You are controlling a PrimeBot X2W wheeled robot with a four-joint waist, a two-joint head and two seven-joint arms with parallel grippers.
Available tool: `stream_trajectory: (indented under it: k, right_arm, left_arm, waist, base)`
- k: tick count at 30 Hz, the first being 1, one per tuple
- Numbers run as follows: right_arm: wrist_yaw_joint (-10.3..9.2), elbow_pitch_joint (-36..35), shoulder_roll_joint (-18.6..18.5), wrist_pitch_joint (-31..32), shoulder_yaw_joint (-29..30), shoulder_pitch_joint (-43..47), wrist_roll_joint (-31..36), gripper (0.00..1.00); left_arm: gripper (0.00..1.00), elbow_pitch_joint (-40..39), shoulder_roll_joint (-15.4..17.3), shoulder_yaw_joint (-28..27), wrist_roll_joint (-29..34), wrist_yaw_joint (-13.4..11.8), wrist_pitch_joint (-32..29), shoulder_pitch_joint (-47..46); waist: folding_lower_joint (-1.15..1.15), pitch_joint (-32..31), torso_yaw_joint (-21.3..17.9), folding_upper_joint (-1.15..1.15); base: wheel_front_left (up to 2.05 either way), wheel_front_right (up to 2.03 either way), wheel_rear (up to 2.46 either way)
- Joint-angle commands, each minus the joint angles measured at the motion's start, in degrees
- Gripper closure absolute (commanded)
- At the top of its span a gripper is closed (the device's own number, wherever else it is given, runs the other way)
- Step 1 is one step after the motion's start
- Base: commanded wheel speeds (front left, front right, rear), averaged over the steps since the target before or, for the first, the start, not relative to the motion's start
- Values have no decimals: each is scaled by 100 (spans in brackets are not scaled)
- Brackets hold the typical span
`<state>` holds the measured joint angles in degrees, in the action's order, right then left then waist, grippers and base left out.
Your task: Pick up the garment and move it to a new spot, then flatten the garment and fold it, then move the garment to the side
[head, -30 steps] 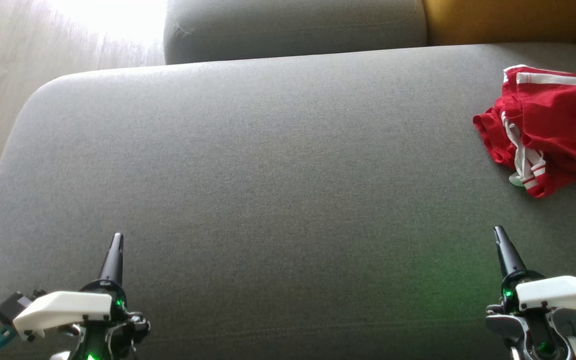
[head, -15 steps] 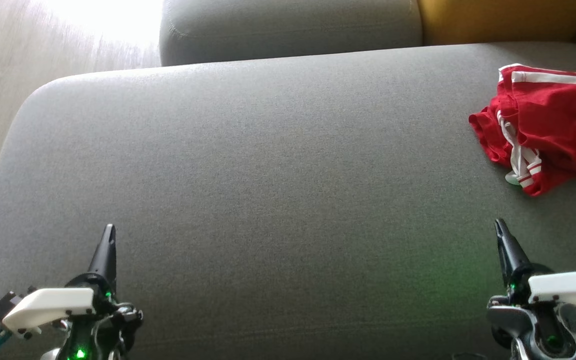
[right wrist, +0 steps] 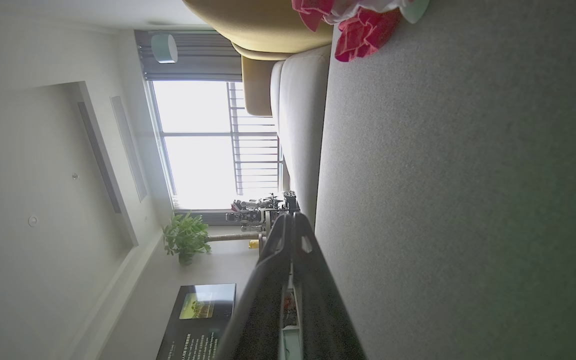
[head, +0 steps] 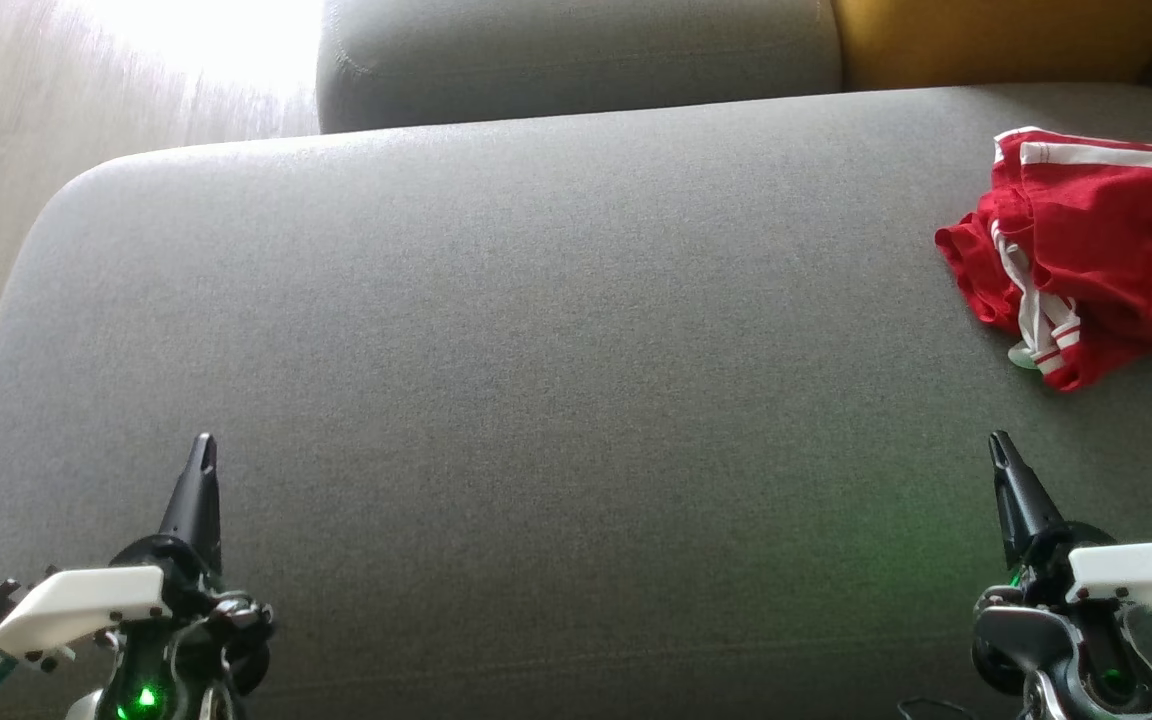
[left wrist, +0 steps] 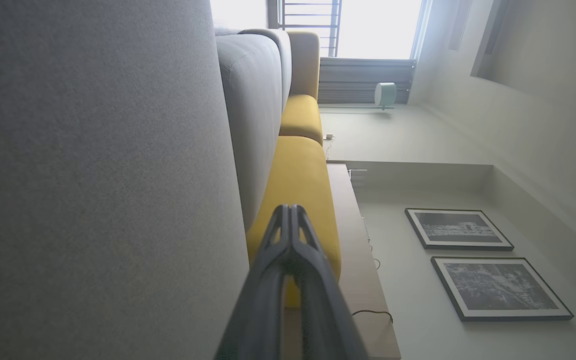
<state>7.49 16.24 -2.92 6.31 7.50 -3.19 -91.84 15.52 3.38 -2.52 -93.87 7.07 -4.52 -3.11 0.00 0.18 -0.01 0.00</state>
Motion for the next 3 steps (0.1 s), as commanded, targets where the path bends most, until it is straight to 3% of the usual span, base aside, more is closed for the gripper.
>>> stream_trajectory:
  k: [1, 3]
  right_arm:
    - [0, -222, 4, 17, -98, -299, -33, 100]
    - [0, -222, 4, 17, -98, -299, -33, 100]
  left_arm:
    - [100, -156, 94, -200, 5, 42, -37, -291]
    - [100, -156, 91, -205, 9, 42, -40, -291]
  waist:
    - [0, 0, 1, 0]
    - [0, 0, 1, 0]
  base:
    - [0, 0, 0]
    - [0, 0, 0]
